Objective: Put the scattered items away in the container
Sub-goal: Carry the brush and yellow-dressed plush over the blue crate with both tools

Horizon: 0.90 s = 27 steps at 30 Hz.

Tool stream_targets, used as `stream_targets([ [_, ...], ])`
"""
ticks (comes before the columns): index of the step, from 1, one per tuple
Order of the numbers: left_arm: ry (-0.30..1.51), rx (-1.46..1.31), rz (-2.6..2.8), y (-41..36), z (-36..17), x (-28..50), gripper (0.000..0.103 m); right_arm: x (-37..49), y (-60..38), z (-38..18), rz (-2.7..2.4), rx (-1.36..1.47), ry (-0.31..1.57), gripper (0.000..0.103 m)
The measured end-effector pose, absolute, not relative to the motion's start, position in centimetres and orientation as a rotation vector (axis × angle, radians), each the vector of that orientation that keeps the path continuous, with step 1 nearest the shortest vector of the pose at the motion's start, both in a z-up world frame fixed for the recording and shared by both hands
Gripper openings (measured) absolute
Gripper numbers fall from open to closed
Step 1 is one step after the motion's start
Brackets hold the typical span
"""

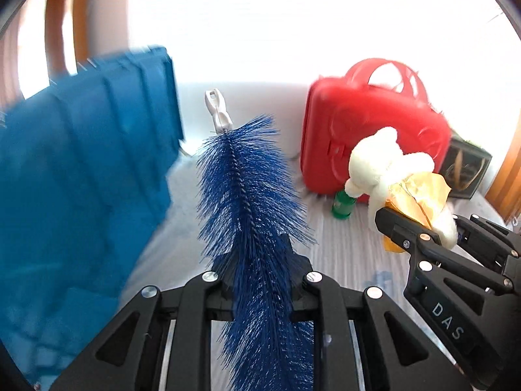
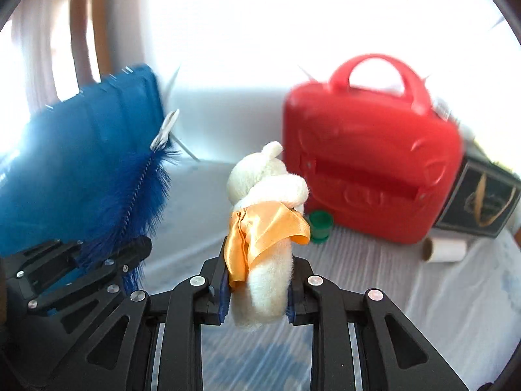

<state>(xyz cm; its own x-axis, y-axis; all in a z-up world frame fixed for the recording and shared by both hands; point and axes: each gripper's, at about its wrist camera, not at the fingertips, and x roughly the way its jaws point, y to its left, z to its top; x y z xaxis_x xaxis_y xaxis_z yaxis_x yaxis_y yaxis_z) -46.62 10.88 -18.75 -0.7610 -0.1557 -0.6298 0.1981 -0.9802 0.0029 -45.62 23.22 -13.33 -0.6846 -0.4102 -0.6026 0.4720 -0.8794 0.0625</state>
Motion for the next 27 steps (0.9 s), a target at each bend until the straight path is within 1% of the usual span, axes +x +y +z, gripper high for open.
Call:
stream_targets([
  [7,0.091,0.863,-2.789,8.9,-10.1,-38.5,0.019,-38.0,20.6,-5.3,-2.503,0.723,0.149,0.025],
  [13,0.084,0.744,-2.746,3.9,-4.0,-31.5,0.019,-31.7,16.1,0.2,-2.441,0.612,0.14,0.025],
  [20,0.044,0.655,-2.632,-6.6,1.4,-24.9,0.019,-26.1,7.1,4.0,-2.33,0.53,0.148,0.025],
  [27,0.023,0.704,-2.63,-19.1,2.3,-22.2,0.019,-21.9,-5.6,5.2,-2.294,0.514,0.162,0.025],
])
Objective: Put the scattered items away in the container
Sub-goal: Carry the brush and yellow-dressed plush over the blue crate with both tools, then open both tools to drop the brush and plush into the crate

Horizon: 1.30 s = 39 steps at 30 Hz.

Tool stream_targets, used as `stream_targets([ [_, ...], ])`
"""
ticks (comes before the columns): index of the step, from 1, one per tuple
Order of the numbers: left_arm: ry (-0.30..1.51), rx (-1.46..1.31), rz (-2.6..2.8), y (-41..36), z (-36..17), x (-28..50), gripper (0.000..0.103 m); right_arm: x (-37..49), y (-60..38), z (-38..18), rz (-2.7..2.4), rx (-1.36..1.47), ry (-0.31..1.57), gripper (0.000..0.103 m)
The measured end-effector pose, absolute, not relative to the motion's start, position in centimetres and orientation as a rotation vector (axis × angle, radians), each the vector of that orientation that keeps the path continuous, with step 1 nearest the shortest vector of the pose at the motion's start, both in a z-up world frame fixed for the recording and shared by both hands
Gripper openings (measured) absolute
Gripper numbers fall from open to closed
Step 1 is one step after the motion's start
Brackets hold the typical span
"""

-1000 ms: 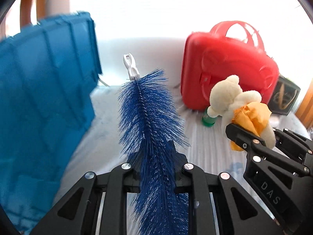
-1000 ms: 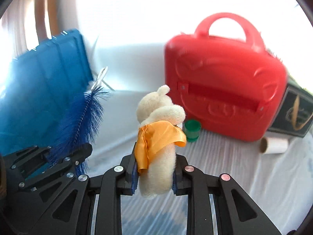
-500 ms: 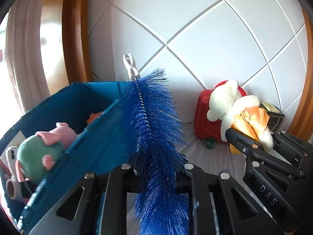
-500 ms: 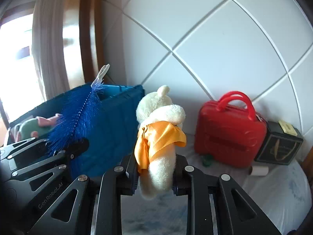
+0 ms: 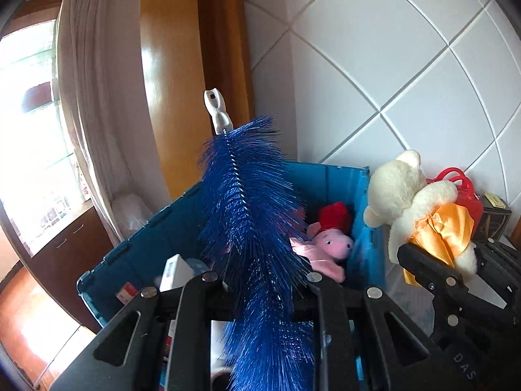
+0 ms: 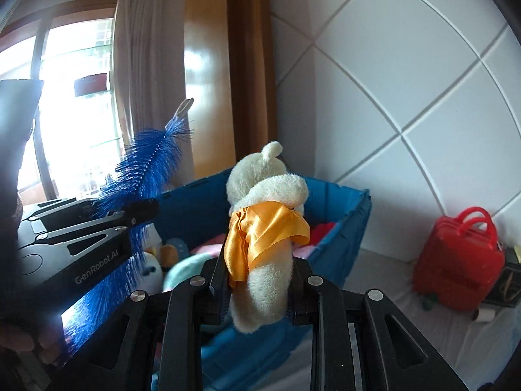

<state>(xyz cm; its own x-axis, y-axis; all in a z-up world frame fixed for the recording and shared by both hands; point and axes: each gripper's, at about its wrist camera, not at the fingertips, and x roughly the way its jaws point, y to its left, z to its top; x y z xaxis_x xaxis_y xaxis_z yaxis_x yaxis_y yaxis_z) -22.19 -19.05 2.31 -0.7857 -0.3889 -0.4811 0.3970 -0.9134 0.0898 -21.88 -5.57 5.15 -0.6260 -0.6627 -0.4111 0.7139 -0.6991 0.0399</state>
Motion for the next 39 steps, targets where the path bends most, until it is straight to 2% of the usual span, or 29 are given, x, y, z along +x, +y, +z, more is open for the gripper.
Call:
stream_targets([
  [6,-0.044,0.857,-2.64,-28.5,0.5,-25.2,0.019,-21.2,-16.0,3.7,-2.32,0.649,0.155,0.025],
  [11,-0.008,1.043,-2.662,-32.4,-3.2,-27.8,0.019,-22.3,-21.2,1.2,-2.342,0.836,0.188,0.025],
  [19,0.007,1.255,-2.681,-32.5,-7.7,-29.5,0.023,-25.1,-23.6,-2.9,-2.363,1.065,0.25,0.025],
  [26,0.003,1.261,-2.679,-31.7,-6.9,-29.1,0.026,-25.9,-24.4,-3.5,-2.379,1.089,0.267,0.025],
  [30,0.012,1.239,-2.671,-32.1,-6.5,-28.8,0.035,-26.4,-24.6,-3.4,-2.386,1.085,0.272,0.026],
  [35,0.065,1.202,-2.672,-33.0,-6.1,-27.4,0.051,-24.5,-24.1,-2.8,-2.407,1.052,0.273,0.031],
  [39,0.109,1.136,-2.684,-33.8,-5.2,-25.3,0.063,-23.0,-23.6,-1.9,-2.424,1.003,0.278,0.048],
])
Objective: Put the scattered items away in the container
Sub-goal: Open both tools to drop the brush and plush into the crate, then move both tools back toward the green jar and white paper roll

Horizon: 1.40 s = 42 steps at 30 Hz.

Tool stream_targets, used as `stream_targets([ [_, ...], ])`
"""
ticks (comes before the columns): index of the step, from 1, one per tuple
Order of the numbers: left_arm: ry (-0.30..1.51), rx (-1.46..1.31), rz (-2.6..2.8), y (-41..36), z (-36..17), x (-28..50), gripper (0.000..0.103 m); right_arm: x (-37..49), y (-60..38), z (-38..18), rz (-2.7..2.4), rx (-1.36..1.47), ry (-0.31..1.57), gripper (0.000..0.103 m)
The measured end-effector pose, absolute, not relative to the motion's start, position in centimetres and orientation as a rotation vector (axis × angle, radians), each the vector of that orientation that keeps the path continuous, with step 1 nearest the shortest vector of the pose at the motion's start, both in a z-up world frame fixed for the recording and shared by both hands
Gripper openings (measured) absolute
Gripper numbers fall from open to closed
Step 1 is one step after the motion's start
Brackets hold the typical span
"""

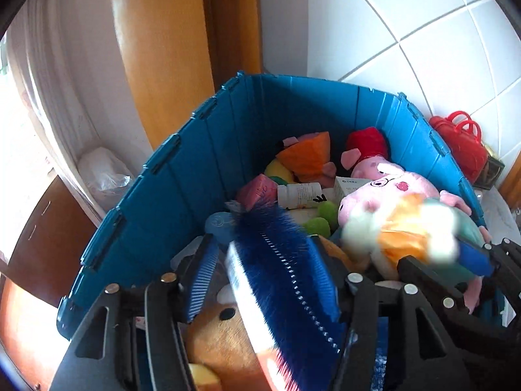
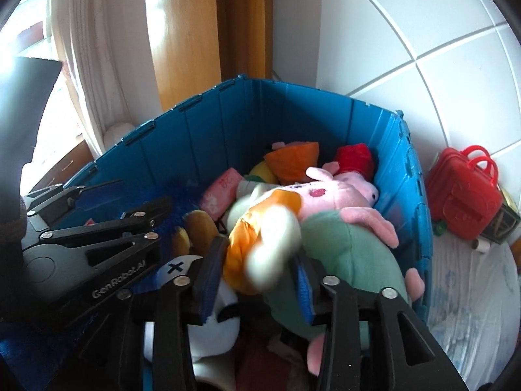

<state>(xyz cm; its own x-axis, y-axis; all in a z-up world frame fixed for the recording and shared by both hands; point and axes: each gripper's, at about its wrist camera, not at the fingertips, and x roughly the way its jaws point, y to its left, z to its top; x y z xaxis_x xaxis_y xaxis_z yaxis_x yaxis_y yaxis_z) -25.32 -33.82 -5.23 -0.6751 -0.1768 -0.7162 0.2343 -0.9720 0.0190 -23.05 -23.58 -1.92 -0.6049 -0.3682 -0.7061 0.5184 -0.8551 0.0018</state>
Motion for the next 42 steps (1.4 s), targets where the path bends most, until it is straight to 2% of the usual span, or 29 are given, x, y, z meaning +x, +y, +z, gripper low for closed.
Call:
stream_targets([
  [2,0.106,1.085,-2.694,-33.9,-4.6,-23.8,0.067,-22.1,-23.1,-1.3,-2.435,0.973,0.275,0.06],
  [3,0.102,1.061,-2.702,-33.9,-4.3,-23.1,0.067,-21.6,-22.7,-0.9,-2.443,0.954,0.277,0.071],
  [5,0.105,1.013,-2.723,-33.7,-3.6,-21.4,0.069,-20.4,-21.8,-0.2,-2.462,0.912,0.284,0.078],
  [7,0.115,0.951,-2.739,-33.4,-2.8,-19.6,0.077,-19.4,-20.6,0.5,-2.479,0.882,0.273,0.078],
  [14,0.094,0.8,-2.827,-29.0,0.2,-14.9,0.077,-16.8,-15.0,2.5,-2.521,0.808,0.198,0.083],
  [17,0.071,0.742,-2.866,-25.3,1.3,-13.7,0.078,-16.3,-11.2,3.1,-2.548,0.787,0.149,0.092],
  [18,0.068,0.72,-2.879,-23.8,1.6,-13.4,0.079,-16.2,-9.6,3.3,-2.563,0.776,0.135,0.1],
  [19,0.068,0.701,-2.893,-22.2,1.9,-13.2,0.082,-16.2,-7.9,3.4,-2.578,0.765,0.125,0.103],
  [22,0.056,0.64,-2.942,-16.8,2.4,-12.9,0.098,-16.4,-2.3,3.4,-2.622,0.74,0.089,0.103],
  [26,0.052,0.595,-3.017,-7.7,2.5,-13.5,0.098,-17.1,7.2,2.6,-2.66,0.722,0.06,0.103],
  [31,0.063,0.667,-3.06,1.7,0.9,-16.8,0.099,-19.6,19.1,0.8,-2.743,0.79,0.053,0.103],
  [36,0.022,0.83,-3.056,7.8,-2.1,-21.6,0.098,-22.3,28.1,-1.1,-2.825,0.888,-0.021,0.103],
  [42,0.002,0.948,-3.097,12.8,-5.9,-27.9,0.098,-25.7,34.3,-3.9,-2.912,1.012,-0.068,0.103],
])
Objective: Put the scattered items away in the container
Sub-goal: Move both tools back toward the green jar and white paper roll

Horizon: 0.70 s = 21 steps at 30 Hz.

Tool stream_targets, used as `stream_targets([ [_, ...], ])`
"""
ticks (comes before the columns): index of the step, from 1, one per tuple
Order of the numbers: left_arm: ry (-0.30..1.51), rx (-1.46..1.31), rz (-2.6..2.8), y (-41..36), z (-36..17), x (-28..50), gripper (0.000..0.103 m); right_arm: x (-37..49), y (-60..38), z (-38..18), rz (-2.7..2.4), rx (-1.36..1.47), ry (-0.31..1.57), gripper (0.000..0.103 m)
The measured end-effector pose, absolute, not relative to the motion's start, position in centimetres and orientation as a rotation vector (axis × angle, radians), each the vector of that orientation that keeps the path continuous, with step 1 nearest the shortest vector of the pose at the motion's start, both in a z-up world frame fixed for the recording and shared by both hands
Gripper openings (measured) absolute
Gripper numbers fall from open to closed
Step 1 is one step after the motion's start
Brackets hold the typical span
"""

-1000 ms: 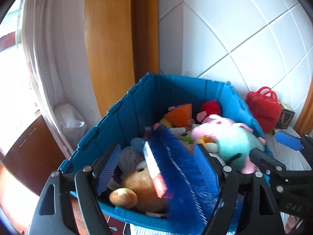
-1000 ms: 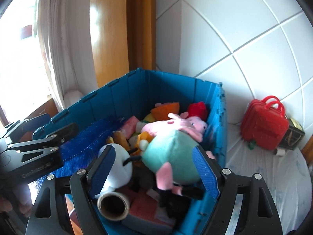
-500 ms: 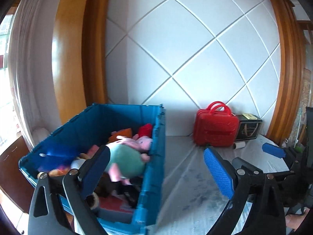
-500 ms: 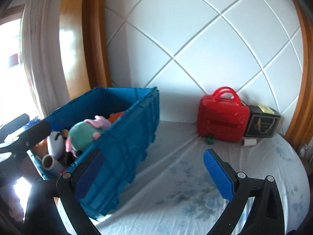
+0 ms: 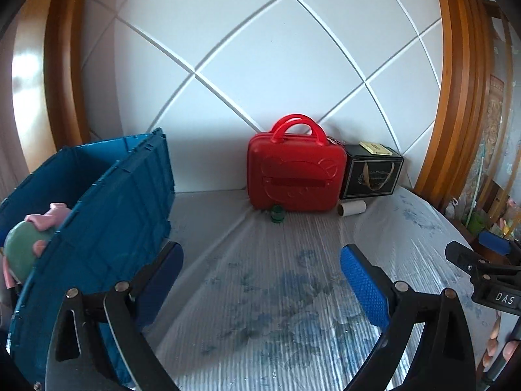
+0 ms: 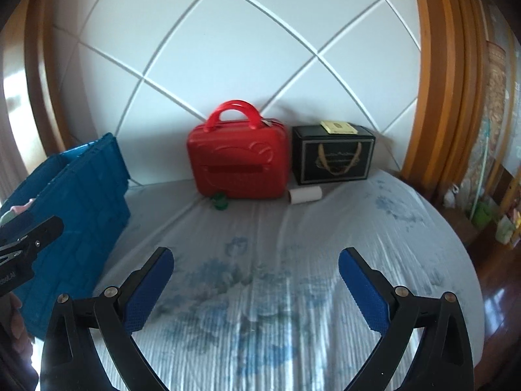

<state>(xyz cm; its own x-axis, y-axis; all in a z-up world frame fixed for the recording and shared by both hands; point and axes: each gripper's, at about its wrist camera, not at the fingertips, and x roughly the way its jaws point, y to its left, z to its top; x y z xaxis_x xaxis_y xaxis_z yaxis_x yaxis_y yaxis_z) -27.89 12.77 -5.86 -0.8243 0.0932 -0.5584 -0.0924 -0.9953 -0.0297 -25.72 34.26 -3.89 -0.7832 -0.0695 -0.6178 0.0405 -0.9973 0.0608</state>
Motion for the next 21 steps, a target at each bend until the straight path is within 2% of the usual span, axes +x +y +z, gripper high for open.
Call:
stream_targets([
  [10,-0.02,-1.056,2.895,17.8,-14.2,-40.2,0.098,-36.6,41.0,-10.4,-2.899,1.181,-0.088,0.103],
  [21,-0.038,-1.299,2.91,21.2,-26.9,-55.6,0.098,-53.6,44.9,-22.0,-2.766,1.339,-0.03,0.103],
])
